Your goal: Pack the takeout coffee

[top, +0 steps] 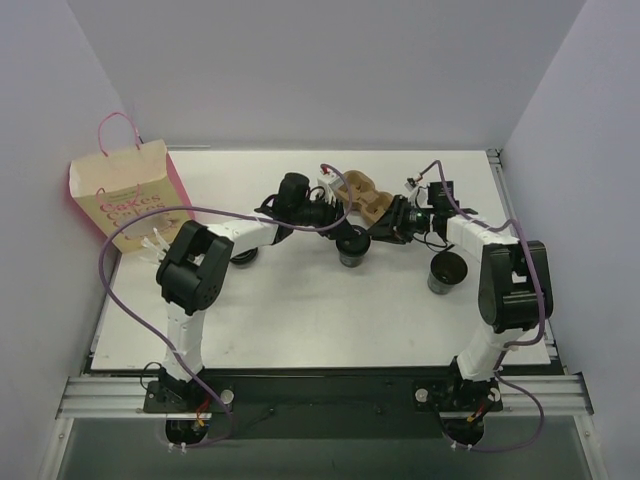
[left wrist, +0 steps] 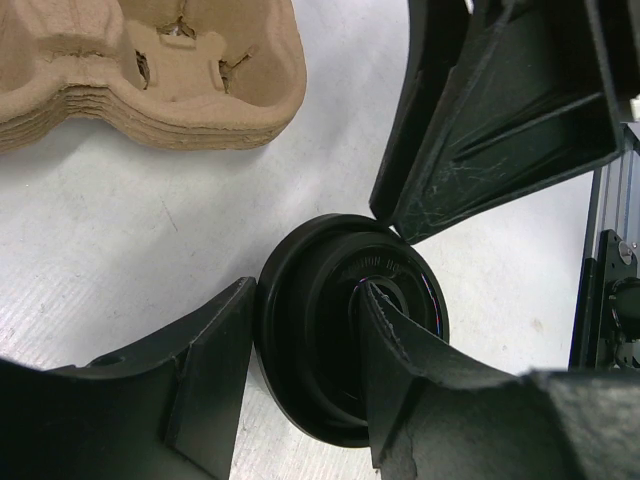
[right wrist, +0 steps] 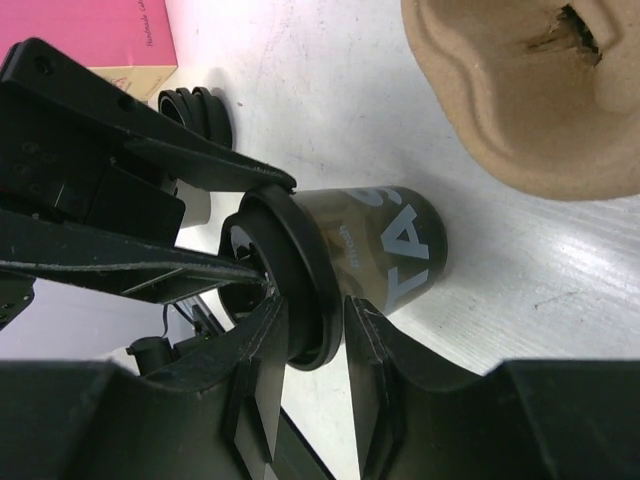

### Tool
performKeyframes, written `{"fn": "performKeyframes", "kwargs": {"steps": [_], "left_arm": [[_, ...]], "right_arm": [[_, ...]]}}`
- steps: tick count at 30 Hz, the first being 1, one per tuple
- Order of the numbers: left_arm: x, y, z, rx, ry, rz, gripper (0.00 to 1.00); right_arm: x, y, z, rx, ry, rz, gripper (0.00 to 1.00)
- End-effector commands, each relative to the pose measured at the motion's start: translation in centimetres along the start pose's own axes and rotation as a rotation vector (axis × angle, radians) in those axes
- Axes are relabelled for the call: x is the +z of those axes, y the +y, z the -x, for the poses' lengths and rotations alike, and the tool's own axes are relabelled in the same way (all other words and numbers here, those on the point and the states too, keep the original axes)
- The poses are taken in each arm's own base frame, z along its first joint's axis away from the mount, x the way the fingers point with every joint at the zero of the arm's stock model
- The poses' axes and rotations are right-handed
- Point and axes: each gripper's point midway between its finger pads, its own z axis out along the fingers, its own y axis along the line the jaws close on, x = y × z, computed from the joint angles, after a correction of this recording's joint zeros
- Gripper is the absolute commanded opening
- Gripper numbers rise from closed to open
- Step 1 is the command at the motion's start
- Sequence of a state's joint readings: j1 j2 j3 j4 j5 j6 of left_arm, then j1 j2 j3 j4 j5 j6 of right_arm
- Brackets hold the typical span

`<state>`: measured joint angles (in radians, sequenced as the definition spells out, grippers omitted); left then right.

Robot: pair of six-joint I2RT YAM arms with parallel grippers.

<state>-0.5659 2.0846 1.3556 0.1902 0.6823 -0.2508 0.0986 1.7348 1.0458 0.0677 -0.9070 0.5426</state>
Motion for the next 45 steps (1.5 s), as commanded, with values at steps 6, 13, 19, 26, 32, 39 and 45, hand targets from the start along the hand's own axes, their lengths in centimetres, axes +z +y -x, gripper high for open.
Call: {"fn": "performKeyframes", "kwargs": {"steps": [6,13,19,26,32,39,45], "left_arm": [[-3.4,5.8,-20.2,-0.284,0.547,0.268,0.53],[-3.5,6.3,-20.5,-0.292,0.546,0.291,0.53],[-3.5,6.7,-20.2,-0.293,0.530,0.312,0.53],[-3.3,7.4,-20.1,-0.307,0.506,0.347,0.53],[-3.1,7.7,-20.5,-0.330,0.483,0.365,0.53],[-3.2,7.7,-20.6,-0.332,0.468,0.369,0.53],[-3.1,6.9,-18.7,-0.334,0.439,0.345,0.53]], "right_arm": [[1.3,0.8,0.6,0.001,0.011,0.077,0.25],[2.1,-1.3,-1.5,0.061,0.042,0.020,0.20],[2.3,-2.7,-2.8,0.088,0.049,-0.028,0.18],[3.5,-3.3,-4.7,0.110,0.086,-0.109,0.13],[4.1,-4.9,-8.1,0.207,0.106,-0.148,0.10],[4.0,-6.0,-9.5,0.241,0.095,-0.142,0.10],[3.1,-1.3,-5.6,0.162,0.036,-0.033,0.16]]}}
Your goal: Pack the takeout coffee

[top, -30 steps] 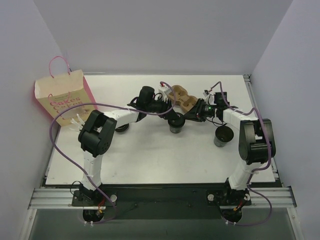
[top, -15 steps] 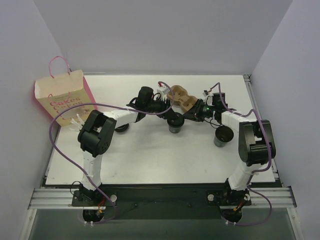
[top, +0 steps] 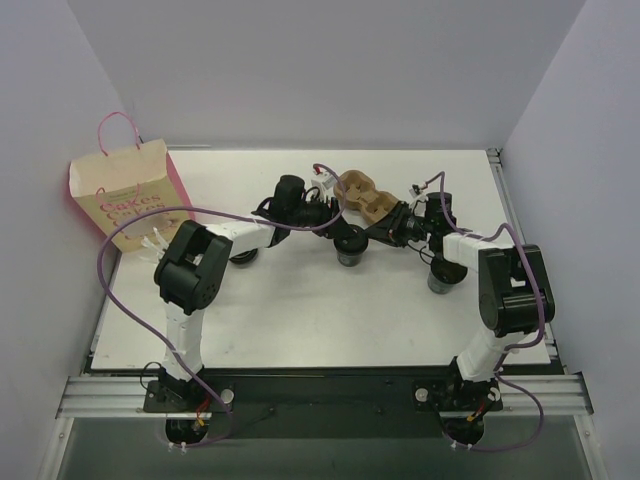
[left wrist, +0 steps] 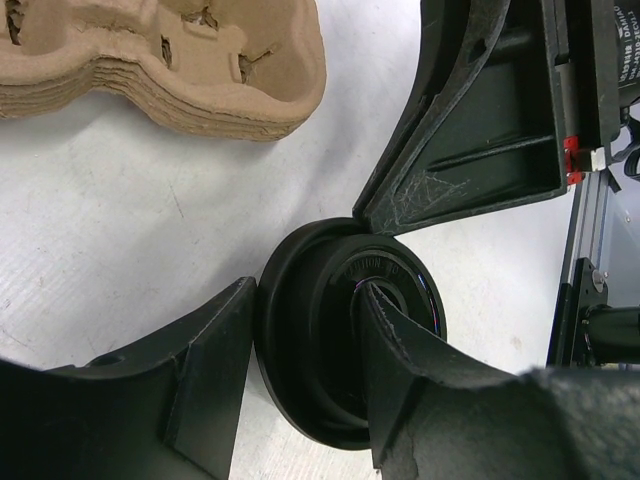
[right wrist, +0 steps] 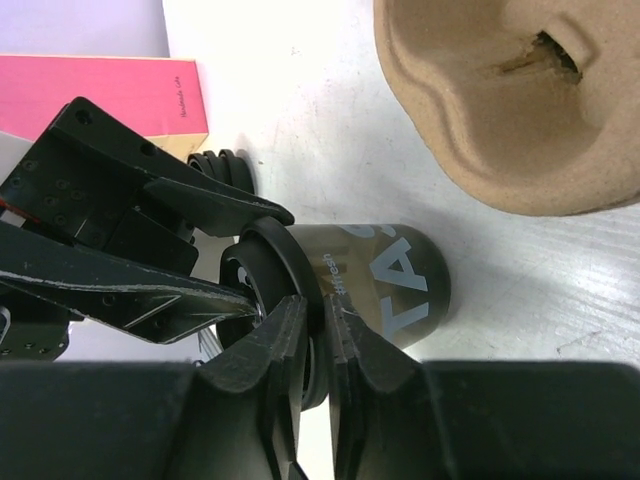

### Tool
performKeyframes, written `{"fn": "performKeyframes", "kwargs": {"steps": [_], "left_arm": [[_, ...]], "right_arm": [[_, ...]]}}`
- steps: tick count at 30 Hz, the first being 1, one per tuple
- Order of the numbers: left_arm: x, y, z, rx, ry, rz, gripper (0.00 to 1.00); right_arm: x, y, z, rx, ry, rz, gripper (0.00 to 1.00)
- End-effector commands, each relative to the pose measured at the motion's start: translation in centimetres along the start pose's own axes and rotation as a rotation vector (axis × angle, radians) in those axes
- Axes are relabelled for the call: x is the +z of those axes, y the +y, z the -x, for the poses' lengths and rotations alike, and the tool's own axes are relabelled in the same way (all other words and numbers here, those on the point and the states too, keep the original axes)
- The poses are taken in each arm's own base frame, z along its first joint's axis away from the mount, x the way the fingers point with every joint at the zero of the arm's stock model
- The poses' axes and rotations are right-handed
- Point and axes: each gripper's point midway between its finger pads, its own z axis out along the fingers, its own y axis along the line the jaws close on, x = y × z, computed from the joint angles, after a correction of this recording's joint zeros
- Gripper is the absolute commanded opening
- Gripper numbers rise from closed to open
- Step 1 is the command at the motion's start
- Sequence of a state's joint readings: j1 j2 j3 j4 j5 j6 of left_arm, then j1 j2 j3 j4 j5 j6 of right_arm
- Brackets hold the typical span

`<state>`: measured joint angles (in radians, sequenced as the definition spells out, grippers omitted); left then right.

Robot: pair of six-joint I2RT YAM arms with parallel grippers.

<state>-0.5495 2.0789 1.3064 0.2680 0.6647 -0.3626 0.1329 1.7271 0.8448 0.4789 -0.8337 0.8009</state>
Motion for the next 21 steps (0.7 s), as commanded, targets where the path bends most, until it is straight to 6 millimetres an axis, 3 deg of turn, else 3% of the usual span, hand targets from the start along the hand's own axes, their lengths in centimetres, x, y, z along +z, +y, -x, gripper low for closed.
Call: {"fn": "performKeyframes", "kwargs": {"steps": [1,5,8,18,21], "left_arm": [[-3.2,7.9,-17.7,-0.232,0.459,0.346,0.53],[-3.0,6.9,-16.2,-0.240,0.432,0.311,0.53],[-3.0,5.7,-14.7,-0.232,0.402,0.272,0.53],[-2.7,2.8,-9.8,-0.238,0.310,0.145,0.54],[-2.9,2.0,-8.6,-0.239,0.280,0.105,0.60]], "right_arm": [[0.2,-0.6,-4.9,0.061,0.165,-0.087,0.17],[-0.6,2.4,-2.4,0.009,0.113,-0.033,0.25],[-1.2,3.2,-1.9,-0.012,0.094,-0.020,0.29],[-1.9,2.9,-2.6,-0.045,0.091,-0.035,0.31],[-2.1,2.6,-2.7,-0.049,0.093,-0.050,0.31]]}}
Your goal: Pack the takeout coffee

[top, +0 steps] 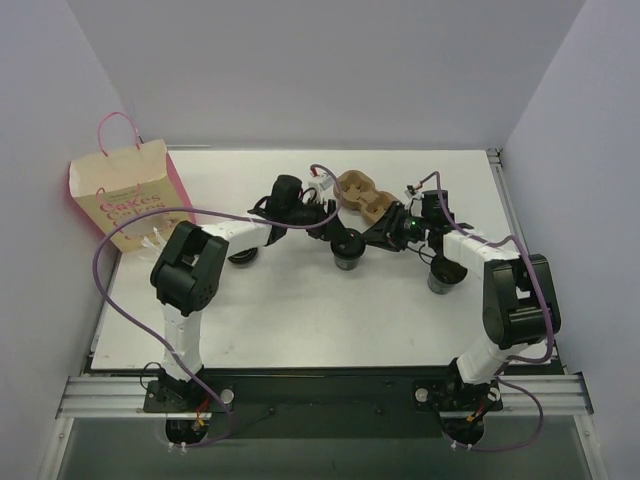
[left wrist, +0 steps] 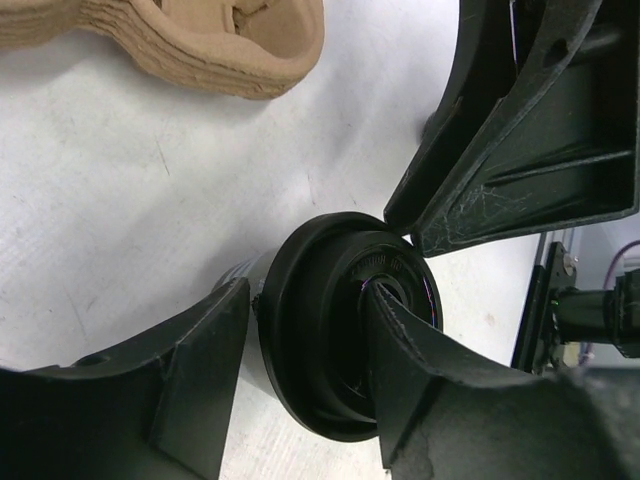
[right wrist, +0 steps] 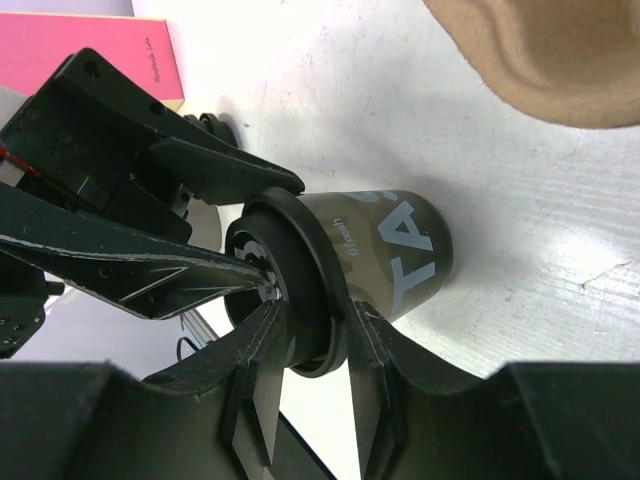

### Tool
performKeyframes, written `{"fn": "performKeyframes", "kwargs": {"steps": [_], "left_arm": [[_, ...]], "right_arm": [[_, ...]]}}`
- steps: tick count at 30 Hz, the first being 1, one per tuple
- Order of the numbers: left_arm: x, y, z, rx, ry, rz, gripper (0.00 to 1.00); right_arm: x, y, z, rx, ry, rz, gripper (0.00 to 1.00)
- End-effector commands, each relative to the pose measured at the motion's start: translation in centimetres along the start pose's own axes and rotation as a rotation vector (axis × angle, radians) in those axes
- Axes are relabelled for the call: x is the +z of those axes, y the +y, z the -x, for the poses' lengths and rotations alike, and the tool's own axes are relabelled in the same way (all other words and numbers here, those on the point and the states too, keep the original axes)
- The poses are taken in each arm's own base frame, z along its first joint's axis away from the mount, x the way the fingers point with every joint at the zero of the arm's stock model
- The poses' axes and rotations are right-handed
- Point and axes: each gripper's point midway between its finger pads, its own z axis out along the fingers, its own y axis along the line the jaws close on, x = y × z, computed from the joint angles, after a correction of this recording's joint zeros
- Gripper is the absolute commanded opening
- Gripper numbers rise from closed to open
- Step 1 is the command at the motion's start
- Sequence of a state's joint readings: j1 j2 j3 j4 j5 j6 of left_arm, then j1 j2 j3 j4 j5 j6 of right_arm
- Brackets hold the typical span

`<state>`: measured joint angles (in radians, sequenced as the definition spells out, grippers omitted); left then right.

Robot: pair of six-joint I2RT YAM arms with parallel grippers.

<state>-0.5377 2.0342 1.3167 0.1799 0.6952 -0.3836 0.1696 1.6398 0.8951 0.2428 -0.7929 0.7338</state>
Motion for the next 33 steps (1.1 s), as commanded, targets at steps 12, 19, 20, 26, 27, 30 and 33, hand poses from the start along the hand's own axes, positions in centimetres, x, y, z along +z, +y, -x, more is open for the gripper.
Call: {"fn": "performKeyframes", "kwargs": {"steps": [12,19,20,26,27,30,33], "left_arm": [[-1.8,0.9,-4.8,-0.201,0.153,0.000,0.82],[-1.9,-0.1,-3.3,-0.192,0.131,-0.028,0.97],[-2.0,-0.5,-2.8,-0.187,0.121,-0.036,0.97],[-2.4,-1.6,-0.9,-0.181,0.094,-0.057,0.97],[-2.5,-1.6,-0.8,-0.185,0.091,-0.059,0.98],[-2.7,-2.1,-0.2,-0.189,0.080,-0.070,0.97],[-3.0,-2.7,0.3,-0.178,0.059,-0.079,0.97]], "right_arm": [[-1.9,0.7,-1.4,-0.092,0.030,-0.033,0.33],[-2.8,0.4,-1.5,-0.133,0.029,-0.070,0.34],[-2.9,0.4,-1.5,-0.141,0.026,-0.074,0.34],[-3.1,0.3,-1.6,-0.162,0.024,-0.085,0.35],[-3.3,-0.1,-1.8,-0.156,0.034,-0.105,0.35],[-3.4,-0.2,-1.9,-0.163,0.033,-0.112,0.35],[-3.7,-0.2,-2.0,-0.163,0.042,-0.121,0.35]]}}
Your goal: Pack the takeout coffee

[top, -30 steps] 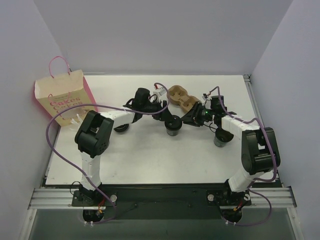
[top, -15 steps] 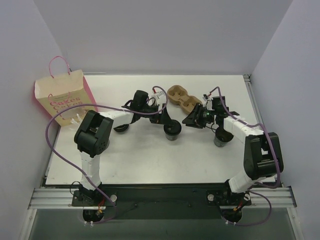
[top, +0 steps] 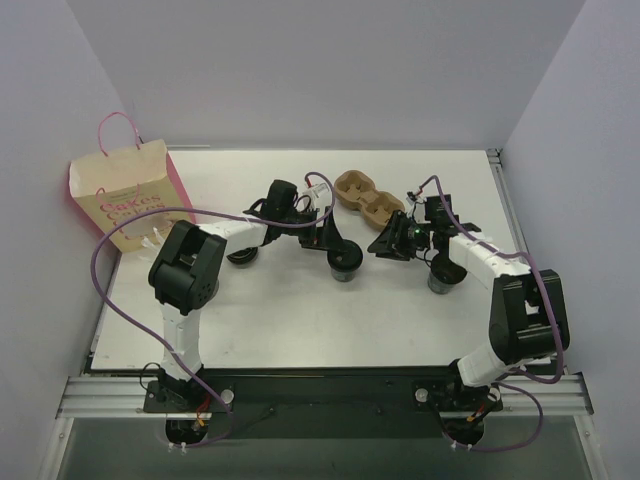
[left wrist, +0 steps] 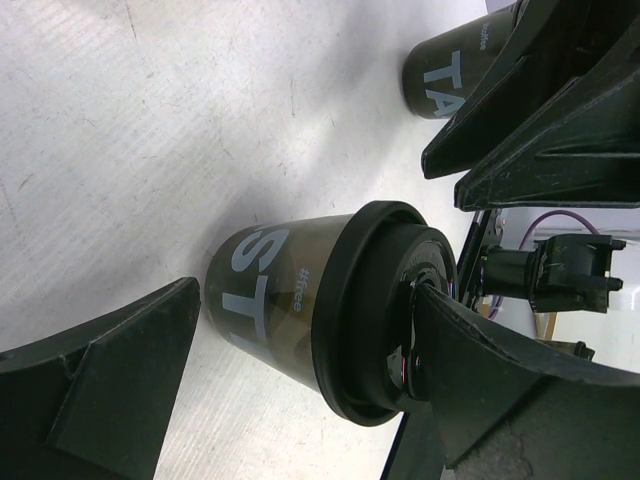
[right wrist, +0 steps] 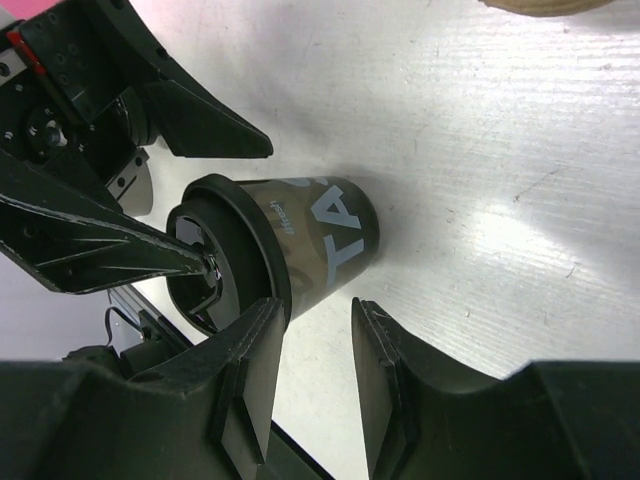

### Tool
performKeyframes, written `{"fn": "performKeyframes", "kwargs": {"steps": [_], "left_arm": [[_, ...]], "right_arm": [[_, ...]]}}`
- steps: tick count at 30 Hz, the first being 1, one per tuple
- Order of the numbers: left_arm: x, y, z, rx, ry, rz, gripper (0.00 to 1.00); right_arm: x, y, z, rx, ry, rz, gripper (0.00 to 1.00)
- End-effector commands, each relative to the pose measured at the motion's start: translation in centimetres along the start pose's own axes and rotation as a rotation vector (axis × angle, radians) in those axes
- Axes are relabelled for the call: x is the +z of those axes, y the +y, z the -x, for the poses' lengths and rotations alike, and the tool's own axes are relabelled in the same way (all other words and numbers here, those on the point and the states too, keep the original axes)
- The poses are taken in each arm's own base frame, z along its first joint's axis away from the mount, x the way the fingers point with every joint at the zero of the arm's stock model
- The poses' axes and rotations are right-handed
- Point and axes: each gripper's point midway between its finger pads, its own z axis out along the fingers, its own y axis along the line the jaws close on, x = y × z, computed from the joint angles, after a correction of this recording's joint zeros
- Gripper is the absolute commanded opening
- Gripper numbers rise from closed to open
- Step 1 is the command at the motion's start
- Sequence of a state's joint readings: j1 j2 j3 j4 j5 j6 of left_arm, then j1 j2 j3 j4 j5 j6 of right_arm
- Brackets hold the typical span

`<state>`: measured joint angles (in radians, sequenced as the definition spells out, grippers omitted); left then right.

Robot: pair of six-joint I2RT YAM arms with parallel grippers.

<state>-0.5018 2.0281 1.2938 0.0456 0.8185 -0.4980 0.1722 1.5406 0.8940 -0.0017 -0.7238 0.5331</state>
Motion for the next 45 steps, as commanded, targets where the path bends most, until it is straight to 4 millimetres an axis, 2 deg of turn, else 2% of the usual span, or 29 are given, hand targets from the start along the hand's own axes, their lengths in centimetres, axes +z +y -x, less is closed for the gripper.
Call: {"fn": "performKeyframes", "kwargs": {"steps": [1,8,11,12,13,14,15,16,17,18,19,20,21,22,23,25,27,28,30,31,38,42,45], "left_arm": [[-1.6,-3.1,2.8,0.059,-0.065,-0.042,0.97],[-2.6,-5.1,4.3,0.097,-0.093,-0.059,0.97],[-3.1,-4.8,4.7,0.108,-0.091,-0.010,0.97],[-3.4,-4.4,4.4,0.115,-0.080,0.023,0.97],[-4.0,-4.7,4.8,0.135,-0.095,0.047,0.97],[-4.5,-4.0,5.5,0.145,-0.124,0.122,0.97],[-5.2,-3.3,5.0,0.128,-0.112,0.184,0.97],[-6.3,-3.7,5.5,0.163,-0.139,0.232,0.97],[-7.3,-2.5,5.9,0.163,-0.171,0.330,0.97],[-8.2,-2.0,5.7,0.157,-0.178,0.389,0.97],[-9.6,-2.4,5.9,0.165,-0.209,0.438,0.97],[-11.0,-0.7,5.5,0.146,-0.225,0.552,0.97],[-11.9,-0.3,5.4,0.151,-0.243,0.601,0.97],[-13.5,-1.2,5.7,0.172,-0.293,0.624,0.97],[-14.2,-0.2,4.7,0.173,-0.300,0.662,0.97],[-16.2,-1.3,4.9,0.194,-0.369,0.684,0.97],[-17.5,-0.5,4.1,0.159,-0.390,0.726,0.97],[-18.7,-0.7,4.2,0.152,-0.409,0.731,0.97],[-19.7,-0.3,3.1,0.130,-0.386,0.761,0.97],[-20.4,-0.6,2.8,0.130,-0.393,0.766,0.97],[-22.3,-1.9,-0.9,0.140,-0.351,0.750,0.97],[-23.8,-1.9,-2.1,0.193,-0.378,0.783,0.97],[-24.9,-2.7,-2.5,0.228,-0.421,0.780,0.97]], "right_arm": [[-1.4,1.2,0.3,-0.055,-0.012,-0.003,0.35],[-2.6,2.0,0.8,-0.073,-0.046,-0.017,0.37],[-3.1,2.4,1.0,-0.098,-0.061,-0.038,0.38],[-3.3,2.3,0.9,-0.111,-0.061,-0.055,0.40],[-3.5,2.6,0.9,-0.132,-0.070,-0.067,0.43],[-3.7,3.4,0.6,-0.172,-0.074,-0.070,0.50],[-3.9,2.8,0.8,-0.204,-0.098,-0.129,0.52],[-4.0,3.0,0.7,-0.230,-0.107,-0.146,0.55],[-4.1,3.8,0.6,-0.267,-0.119,-0.151,0.58],[-4.2,3.7,0.8,-0.299,-0.135,-0.186,0.60],[-4.2,3.9,0.9,-0.322,-0.144,-0.201,0.62],[-4.2,4.3,1.2,-0.353,-0.154,-0.210,0.71],[-4.1,4.8,0.8,-0.398,-0.152,-0.229,0.74],[-4.0,5.0,0.8,-0.456,-0.148,-0.240,0.77],[-3.7,5.0,0.6,-0.481,-0.139,-0.249,0.82],[-3.5,6.0,0.3,-0.557,-0.113,-0.227,0.86],[-3.2,6.7,0.4,-0.600,-0.093,-0.209,0.89],[-2.9,7.3,0.0,-0.629,-0.077,-0.197,0.90],[-2.4,7.2,-0.3,-0.694,-0.037,-0.214,0.90],[-2.0,7.8,-0.2,-0.723,-0.030,-0.213,0.90],[0.1,8.7,-1.1,-0.840,0.044,-0.227,0.89],[1.2,8.1,-1.0,-0.887,0.066,-0.296,0.88],[1.9,7.1,-1.0,-0.910,0.087,-0.361,0.87]]}}
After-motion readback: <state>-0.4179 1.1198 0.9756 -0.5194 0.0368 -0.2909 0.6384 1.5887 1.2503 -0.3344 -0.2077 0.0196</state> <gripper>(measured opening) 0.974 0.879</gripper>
